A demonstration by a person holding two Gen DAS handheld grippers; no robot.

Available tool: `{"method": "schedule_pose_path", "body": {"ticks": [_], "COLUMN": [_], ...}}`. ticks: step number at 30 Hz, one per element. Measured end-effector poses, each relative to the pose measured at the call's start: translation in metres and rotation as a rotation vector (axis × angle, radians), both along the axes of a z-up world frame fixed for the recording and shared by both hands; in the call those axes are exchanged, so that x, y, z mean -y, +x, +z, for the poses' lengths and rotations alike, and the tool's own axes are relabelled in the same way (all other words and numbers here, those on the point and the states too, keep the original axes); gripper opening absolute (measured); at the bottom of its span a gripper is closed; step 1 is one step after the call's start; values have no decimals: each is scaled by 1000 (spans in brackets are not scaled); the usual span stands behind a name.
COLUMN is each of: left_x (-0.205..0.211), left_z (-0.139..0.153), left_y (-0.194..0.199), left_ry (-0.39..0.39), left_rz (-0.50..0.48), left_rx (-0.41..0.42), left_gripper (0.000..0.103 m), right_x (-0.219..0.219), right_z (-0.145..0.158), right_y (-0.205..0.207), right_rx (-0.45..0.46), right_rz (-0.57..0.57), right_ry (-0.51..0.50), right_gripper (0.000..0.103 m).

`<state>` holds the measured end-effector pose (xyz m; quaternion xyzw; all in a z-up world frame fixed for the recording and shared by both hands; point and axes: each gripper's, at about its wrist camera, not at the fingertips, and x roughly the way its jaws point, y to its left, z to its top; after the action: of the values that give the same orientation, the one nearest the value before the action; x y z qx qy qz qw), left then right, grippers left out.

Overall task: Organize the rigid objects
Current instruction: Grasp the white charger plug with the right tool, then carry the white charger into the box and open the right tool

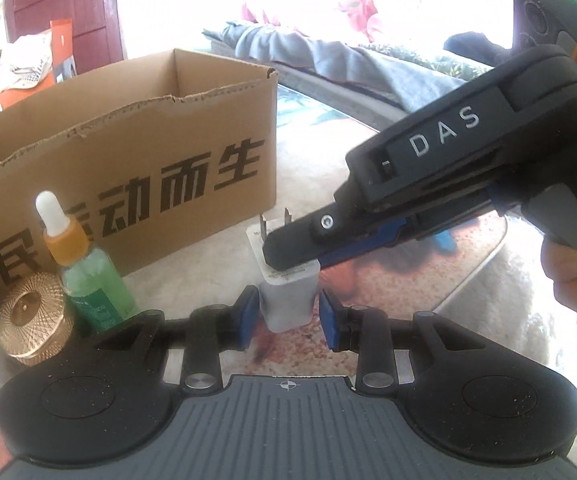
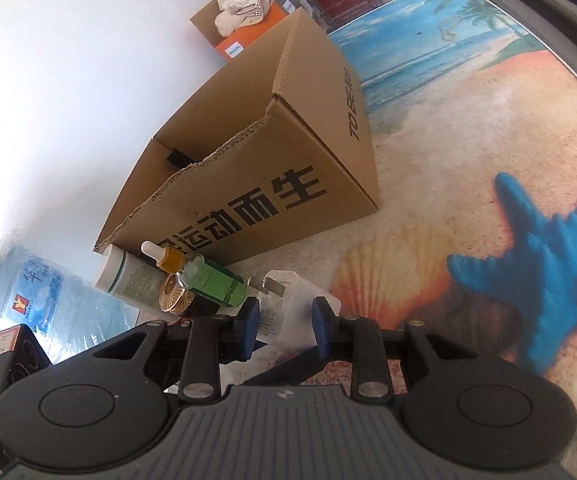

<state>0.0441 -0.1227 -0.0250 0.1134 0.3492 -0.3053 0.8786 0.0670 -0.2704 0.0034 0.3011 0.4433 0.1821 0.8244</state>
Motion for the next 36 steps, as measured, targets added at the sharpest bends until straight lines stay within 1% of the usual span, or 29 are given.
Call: {"method": "schedule_pose_path", "body": {"ticks": [4, 6, 8, 15, 19, 24, 26, 30, 33, 36], "left_x": [5, 9, 12, 17, 17, 16, 14, 11, 9, 5], "left_z": [-2, -3, -4, -7, -6, -3, 0, 10, 18, 33], "left_y": [2, 4, 9, 12, 13, 10, 10, 11, 8, 5], "left_ry": [12, 22, 29, 31, 20, 21, 18, -9, -15, -32], "left_rz": [2, 1, 4, 33, 51, 65, 77, 90, 102, 120], "left_rx": [1, 4, 6, 31, 27, 36, 36, 38, 61, 90], "left_gripper": [33, 33, 33, 33, 32, 29, 27, 27, 26, 26], "right_x": [-6, -9, -9, -10, -8, -10, -11, -14, -16, -20], "right_z": [4, 4, 3, -3, -5, -2, 1, 12, 21, 36], "right_y": [2, 3, 5, 9, 9, 5, 2, -3, -5, -6], "right_rx": [12, 15, 9, 19, 22, 29, 34, 70, 96, 137], "right_rz": [7, 10, 8, -4, -17, -19, -15, -12, -11, 1], "right_ry": [-32, -48, -55, -40, -24, -28, -26, -39, -38, -40], "right_gripper": [34, 37, 43, 46, 45, 43, 40, 39, 39, 39]}}
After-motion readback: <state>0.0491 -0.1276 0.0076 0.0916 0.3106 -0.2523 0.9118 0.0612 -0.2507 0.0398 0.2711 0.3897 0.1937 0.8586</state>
